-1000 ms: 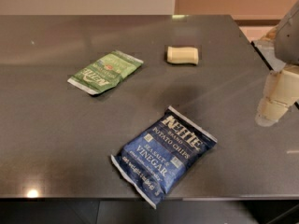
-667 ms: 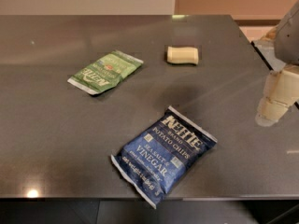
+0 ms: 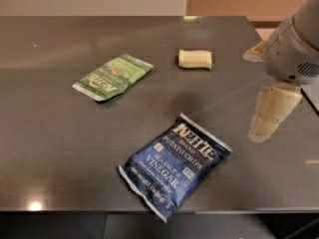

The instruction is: Move blue chip bag near green jalapeno chip bag

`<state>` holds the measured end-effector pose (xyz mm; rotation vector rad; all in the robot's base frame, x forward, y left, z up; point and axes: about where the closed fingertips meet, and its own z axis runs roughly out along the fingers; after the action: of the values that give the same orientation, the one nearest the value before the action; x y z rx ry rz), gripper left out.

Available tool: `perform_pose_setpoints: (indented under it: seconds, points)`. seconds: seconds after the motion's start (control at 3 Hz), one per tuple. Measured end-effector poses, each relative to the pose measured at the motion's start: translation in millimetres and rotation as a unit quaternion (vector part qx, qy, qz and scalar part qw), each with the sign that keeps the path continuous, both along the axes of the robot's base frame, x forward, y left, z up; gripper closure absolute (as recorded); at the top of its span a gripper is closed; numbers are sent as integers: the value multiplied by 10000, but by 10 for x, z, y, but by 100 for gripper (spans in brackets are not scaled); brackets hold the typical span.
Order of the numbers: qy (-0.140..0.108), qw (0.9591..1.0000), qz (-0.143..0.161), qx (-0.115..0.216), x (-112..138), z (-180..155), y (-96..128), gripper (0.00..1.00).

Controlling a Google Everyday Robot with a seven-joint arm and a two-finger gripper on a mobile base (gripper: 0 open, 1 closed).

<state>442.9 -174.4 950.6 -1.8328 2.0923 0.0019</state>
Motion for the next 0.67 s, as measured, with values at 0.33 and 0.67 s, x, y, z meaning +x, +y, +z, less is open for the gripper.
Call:
perform_pose_setpoints:
  seconds: [0.33, 0.67]
  points:
    - [63, 9975, 648, 256, 13, -290, 398, 0]
    - [113, 9919, 1216, 340, -25, -541, 704, 0]
